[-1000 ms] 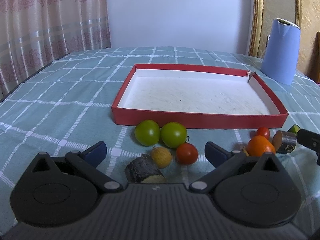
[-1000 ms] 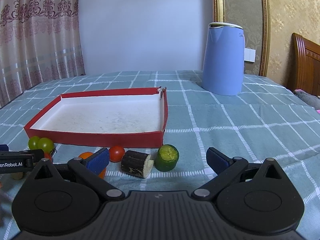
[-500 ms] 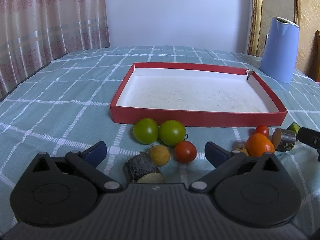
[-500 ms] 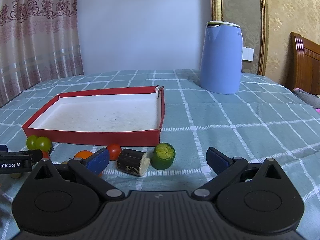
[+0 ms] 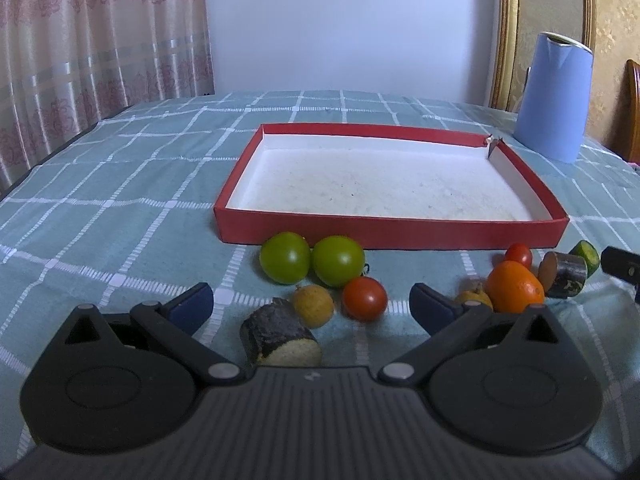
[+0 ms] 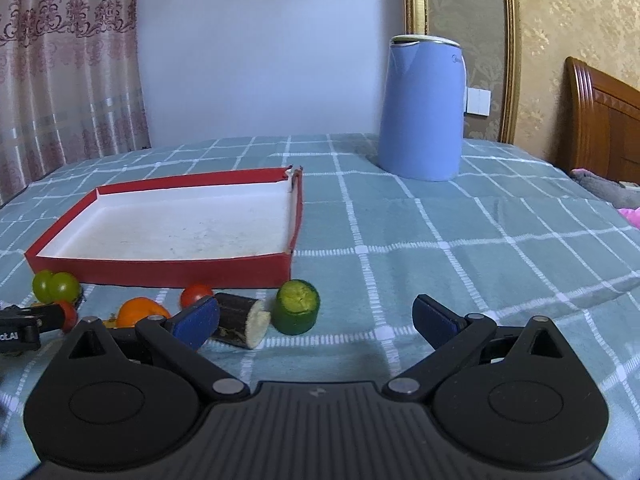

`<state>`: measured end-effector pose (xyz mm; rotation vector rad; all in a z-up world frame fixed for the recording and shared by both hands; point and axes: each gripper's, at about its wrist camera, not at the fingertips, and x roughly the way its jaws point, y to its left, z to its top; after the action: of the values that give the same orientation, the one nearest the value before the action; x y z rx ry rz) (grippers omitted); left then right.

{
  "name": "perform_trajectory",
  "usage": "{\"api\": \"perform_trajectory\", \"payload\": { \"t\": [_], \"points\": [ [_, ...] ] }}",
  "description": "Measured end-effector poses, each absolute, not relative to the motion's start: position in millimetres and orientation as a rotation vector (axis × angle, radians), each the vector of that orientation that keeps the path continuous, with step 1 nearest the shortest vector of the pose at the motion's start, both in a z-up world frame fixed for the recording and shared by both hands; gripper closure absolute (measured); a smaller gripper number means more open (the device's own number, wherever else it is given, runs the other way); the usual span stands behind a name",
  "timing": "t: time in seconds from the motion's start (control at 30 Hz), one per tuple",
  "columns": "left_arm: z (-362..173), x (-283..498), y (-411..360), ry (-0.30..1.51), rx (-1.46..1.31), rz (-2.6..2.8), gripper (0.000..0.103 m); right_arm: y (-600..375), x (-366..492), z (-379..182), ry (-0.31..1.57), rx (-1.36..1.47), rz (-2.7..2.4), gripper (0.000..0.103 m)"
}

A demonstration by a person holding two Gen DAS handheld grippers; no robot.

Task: Organize fruits
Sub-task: 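Move the right tool toward the green cucumber slice beside the tray, then close the right gripper on the green cucumber slice and lift it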

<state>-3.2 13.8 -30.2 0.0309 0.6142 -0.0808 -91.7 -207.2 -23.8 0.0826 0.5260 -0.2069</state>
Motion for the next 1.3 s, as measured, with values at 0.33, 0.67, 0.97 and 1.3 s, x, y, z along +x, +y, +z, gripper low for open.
{"api": "perform_trajectory", "payload": {
  "t": [0.33,0.67,0.97,1.3],
  "points": [
    [-34.0,0.3,18.5,0.636,0.005,-0.093,0.000,-227.6,-77.8,-26.3,0.548,0.067,-0.261,0.000],
    [-34.3,0.2,19.1,0.627,0.002,-0.114,0.000,-220.5,-49.2,-40.0,0.606,0.027,-0.194,0.010],
    [-35.1,-1.0,18.2,0.631,-0.001,-0.128,0.000,-224.0,-41.2,-52.1,0.659,0.076,-0.126,0.038],
    [-39.5,2.4,17.7,0.649,-0.012,-0.128,0.000,-219.2,-44.7,-50.5,0.637,0.087,-0.058,0.073]
  ]
}}
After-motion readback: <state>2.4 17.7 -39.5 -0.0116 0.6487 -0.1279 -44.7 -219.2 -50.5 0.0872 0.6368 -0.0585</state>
